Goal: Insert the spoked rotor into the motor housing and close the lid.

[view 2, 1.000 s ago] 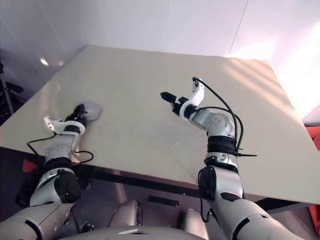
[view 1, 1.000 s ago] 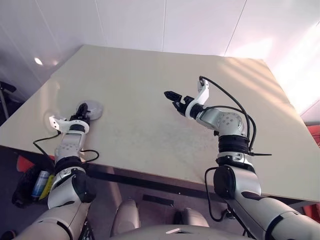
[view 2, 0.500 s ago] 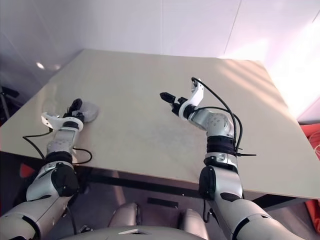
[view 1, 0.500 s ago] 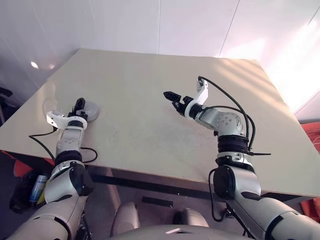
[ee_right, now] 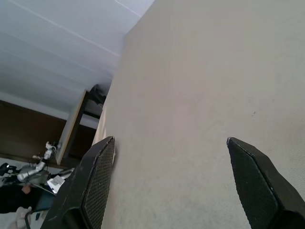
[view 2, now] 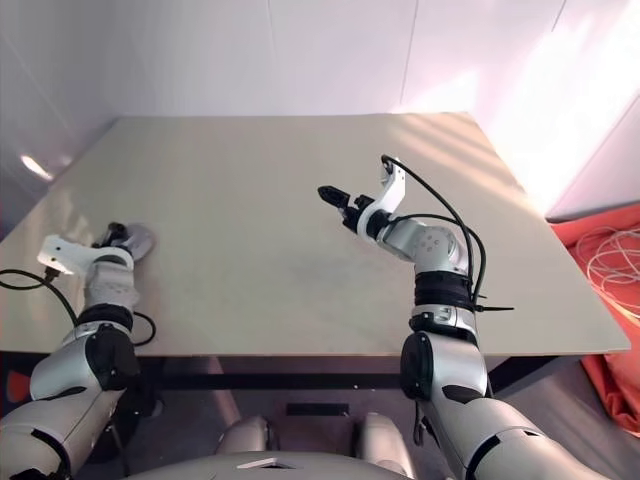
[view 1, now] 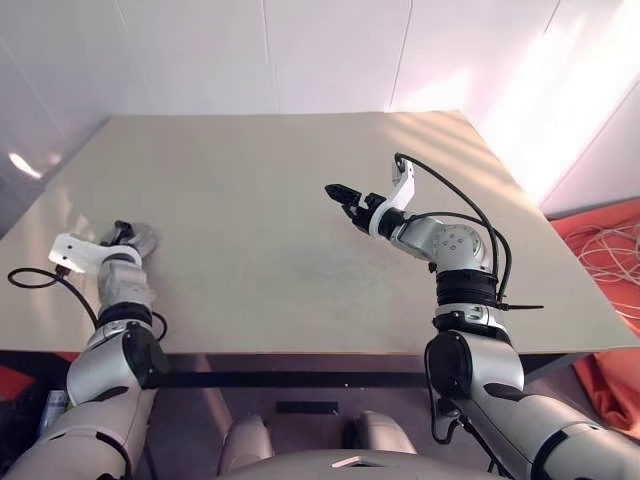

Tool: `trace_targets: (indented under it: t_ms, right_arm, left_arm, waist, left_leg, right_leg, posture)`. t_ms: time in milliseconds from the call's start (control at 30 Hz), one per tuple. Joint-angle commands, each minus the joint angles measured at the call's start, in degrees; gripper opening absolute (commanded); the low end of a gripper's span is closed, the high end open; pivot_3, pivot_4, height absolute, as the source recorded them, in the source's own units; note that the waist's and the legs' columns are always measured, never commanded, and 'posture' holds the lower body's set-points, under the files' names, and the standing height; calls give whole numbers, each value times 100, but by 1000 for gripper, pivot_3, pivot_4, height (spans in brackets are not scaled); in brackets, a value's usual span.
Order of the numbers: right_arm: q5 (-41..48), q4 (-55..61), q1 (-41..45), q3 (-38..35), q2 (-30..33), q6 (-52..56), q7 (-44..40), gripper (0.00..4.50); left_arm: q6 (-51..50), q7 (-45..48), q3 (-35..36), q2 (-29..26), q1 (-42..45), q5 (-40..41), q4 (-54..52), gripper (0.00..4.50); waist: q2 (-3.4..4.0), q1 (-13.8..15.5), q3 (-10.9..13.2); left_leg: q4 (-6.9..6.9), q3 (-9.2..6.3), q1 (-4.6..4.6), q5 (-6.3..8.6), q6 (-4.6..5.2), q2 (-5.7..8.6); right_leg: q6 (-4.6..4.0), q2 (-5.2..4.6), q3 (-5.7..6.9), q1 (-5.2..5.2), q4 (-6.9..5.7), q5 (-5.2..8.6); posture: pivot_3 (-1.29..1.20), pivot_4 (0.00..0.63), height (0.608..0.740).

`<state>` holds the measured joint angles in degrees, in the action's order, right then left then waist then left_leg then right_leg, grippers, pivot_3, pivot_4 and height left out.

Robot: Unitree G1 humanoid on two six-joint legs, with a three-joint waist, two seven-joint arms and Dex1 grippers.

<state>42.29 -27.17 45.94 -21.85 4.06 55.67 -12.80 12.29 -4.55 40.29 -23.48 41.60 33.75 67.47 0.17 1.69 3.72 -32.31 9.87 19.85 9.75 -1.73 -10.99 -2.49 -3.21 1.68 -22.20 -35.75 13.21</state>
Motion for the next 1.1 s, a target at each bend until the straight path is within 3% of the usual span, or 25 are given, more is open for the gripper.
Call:
trace_targets:
  t_ms: [33,333,433,533,767,933,1100]
  right_arm:
    - [28,145,30,78,3,18,-130,4317]
    - [37,305,-54,193,32,30,-345,4317]
    - [-4,750,-225,421,131,-289,-825,4317]
    - [-587,1637,-753,1250,602,-1293,-1952,4317]
    - [-1904,1850,-1474,2320,1841,-3016,-3293,4317]
    - [-2345,1487,-1745,2203,2357,-4179,-3772,4317]
    - [-2621,1023,-1885,2237,2883,-4539,-4213,4317]
  left_arm:
    - [476,-600,-41,-313,-168,-331,175,4469]
    - [789,-429,-452,-446,216,-818,114,4469]
    - [466,1000,-799,-197,513,-773,-205,4469]
    - [-119,3105,-1364,295,585,-448,-1245,4469]
    - [-1552,5053,-2749,527,-20,-493,-3420,4469]
    - [-1867,5510,-3613,624,-649,-899,-4178,4469]
    - [-1758,5504,-4002,786,-1010,-1261,-4261,4469]
  waist:
    - [0,19,0]
    - [-39,452,13]
    - [-48,634,17]
    - [-50,838,17]
    - [-59,770,16]
    - [-58,632,15]
    - [-58,596,15]
  left_leg:
    - [0,0,5,0,-1,-2]
    - [-11,-10,38,7,9,-1]
    - [-14,-9,47,7,8,-1]
    - [-33,-6,74,7,8,5]
    - [-74,-6,114,24,35,15]
    - [-74,-5,115,24,37,14]
    - [-83,-3,120,28,49,16]
  right_leg:
    - [-5,3,0,-5,0,-1]
    - [-46,-13,4,-31,8,-26]
    - [-45,-17,12,-27,8,-26]
    - [-42,-31,29,-27,8,-30]
    - [-37,-60,50,-46,1,-40]
    - [-38,-57,49,-52,-1,-39]
    - [-39,-57,50,-48,2,-40]
  posture:
    - [0,0,740]
    - [0,0,740]
    - [0,0,740]
    - [0,0,740]
    - [0,0,740]
    - [0,0,740]
    - [0,0,740]
